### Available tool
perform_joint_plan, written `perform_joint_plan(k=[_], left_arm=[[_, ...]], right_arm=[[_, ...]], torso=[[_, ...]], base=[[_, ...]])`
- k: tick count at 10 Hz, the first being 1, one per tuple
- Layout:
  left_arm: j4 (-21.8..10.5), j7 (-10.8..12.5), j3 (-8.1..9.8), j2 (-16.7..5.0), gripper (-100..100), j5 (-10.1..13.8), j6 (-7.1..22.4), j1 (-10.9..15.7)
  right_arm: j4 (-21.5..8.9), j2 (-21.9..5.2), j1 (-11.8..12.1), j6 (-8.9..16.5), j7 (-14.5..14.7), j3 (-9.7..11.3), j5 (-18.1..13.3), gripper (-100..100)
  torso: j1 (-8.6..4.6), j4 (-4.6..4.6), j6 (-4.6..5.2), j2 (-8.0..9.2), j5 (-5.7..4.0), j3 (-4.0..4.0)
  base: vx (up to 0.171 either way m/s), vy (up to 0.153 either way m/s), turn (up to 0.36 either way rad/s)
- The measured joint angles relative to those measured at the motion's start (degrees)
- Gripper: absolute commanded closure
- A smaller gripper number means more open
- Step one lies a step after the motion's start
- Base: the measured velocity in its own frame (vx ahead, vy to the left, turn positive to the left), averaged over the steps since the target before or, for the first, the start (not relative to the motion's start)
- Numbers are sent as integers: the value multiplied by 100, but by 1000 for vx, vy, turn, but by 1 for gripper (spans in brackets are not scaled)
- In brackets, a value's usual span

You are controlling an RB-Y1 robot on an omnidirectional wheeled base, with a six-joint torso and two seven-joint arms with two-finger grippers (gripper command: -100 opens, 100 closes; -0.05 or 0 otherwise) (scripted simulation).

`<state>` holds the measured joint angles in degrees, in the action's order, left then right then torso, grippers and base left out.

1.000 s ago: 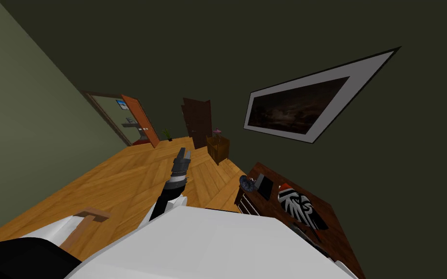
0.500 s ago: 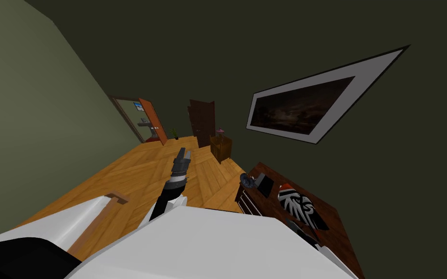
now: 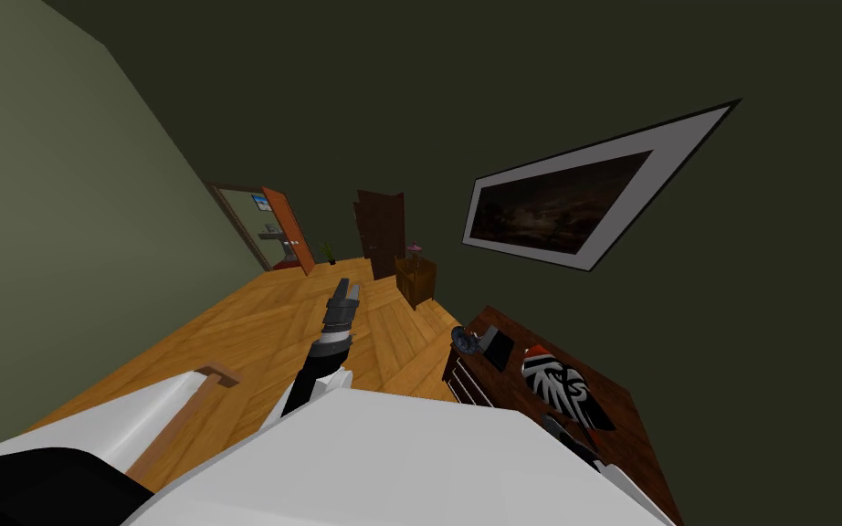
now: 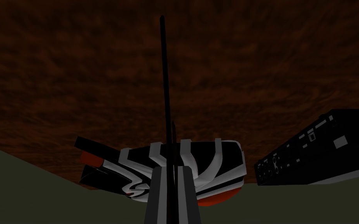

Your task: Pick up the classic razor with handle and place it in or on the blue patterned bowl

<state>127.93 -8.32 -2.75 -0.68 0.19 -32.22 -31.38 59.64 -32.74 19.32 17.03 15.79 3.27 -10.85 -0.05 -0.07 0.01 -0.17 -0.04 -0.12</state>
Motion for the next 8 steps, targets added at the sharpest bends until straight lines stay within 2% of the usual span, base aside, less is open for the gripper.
perform_joint_plan(k=[1,4,8], left_arm=[[0,0,0,0,0,0,0,0],[0,0,0,0,0,0,0,-2],[0,0,0,0,0,0,0,-1]], right_arm=[[0,0,0,0,0,0,0,100],[266,-115,316,-120,35,52,5,100],[620,-299,734,-336,58,120,50,100]], torso=[[0,0,0,0,0,0],[10,-5,0,-44,2,-23],[13,-1,5,-29,2,-14]], base=[[70,30,-150],[126,27,-136],[104,40,-146]])
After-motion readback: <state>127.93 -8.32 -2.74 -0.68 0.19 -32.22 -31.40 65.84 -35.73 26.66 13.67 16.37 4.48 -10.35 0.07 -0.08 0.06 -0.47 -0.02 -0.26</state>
